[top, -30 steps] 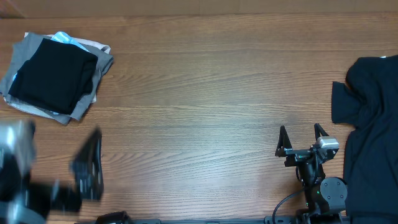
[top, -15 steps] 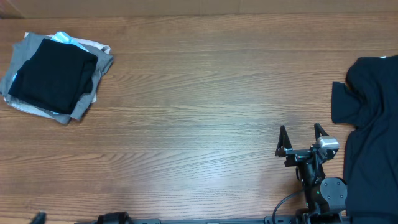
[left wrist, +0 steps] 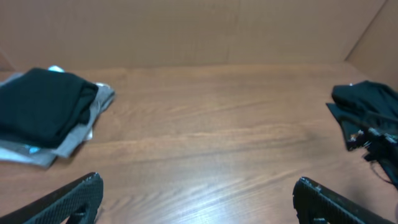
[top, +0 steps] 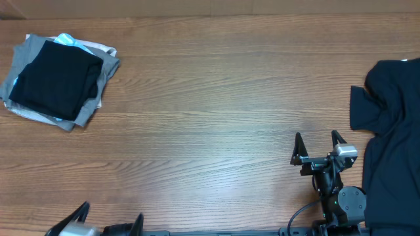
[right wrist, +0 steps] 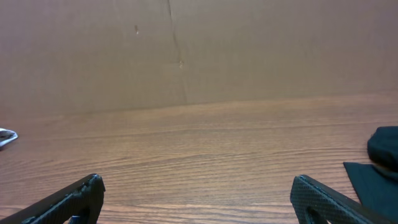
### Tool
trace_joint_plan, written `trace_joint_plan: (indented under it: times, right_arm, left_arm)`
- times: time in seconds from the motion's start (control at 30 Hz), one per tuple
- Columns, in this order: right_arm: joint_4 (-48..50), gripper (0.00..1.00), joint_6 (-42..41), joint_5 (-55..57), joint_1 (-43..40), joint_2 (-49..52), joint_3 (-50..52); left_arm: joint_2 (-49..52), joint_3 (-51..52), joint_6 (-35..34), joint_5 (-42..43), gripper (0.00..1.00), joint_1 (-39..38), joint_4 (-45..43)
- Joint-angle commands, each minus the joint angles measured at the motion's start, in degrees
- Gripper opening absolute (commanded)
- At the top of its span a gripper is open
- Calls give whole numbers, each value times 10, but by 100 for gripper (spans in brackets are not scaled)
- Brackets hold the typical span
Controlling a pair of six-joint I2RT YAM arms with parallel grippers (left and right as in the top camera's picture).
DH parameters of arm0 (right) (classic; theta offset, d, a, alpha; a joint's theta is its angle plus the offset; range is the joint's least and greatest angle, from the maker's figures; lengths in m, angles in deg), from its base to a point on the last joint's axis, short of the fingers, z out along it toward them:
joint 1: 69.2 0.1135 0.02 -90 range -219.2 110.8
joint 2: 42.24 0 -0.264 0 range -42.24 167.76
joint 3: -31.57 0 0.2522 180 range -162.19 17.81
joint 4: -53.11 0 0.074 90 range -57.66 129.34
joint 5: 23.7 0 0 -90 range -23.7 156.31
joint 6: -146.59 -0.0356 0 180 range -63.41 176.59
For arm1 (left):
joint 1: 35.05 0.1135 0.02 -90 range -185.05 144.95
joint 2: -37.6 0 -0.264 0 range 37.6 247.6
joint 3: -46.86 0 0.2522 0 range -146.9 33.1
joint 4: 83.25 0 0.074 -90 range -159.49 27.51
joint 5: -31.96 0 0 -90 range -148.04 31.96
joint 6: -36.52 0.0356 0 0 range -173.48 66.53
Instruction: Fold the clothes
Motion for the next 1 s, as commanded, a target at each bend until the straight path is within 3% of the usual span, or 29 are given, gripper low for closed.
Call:
trace_joint_plan:
  times: [0.0, 0.27, 0.57, 0.73, 0.97]
  right_arm:
    - [3, 100, -3, 8, -2, -6, 6]
    - [3, 100, -3, 8, -2, -6, 6]
    - [3, 100, -3, 8, -2, -6, 6]
    - [3, 100, -3, 8, -2, -6, 6]
    - [3, 100, -3, 8, -2, -6, 6]
  left_arm:
    - [-52, 96, 8, 0, 100, -6, -59]
    - [-162, 353, -6, 0, 100, -29, -341]
    - [-192, 565, -40, -28, 100, -39, -643]
    - [-192, 641, -116, -106, 100, -39, -717]
    - [-193, 712, -170, -200, 100, -39, -746]
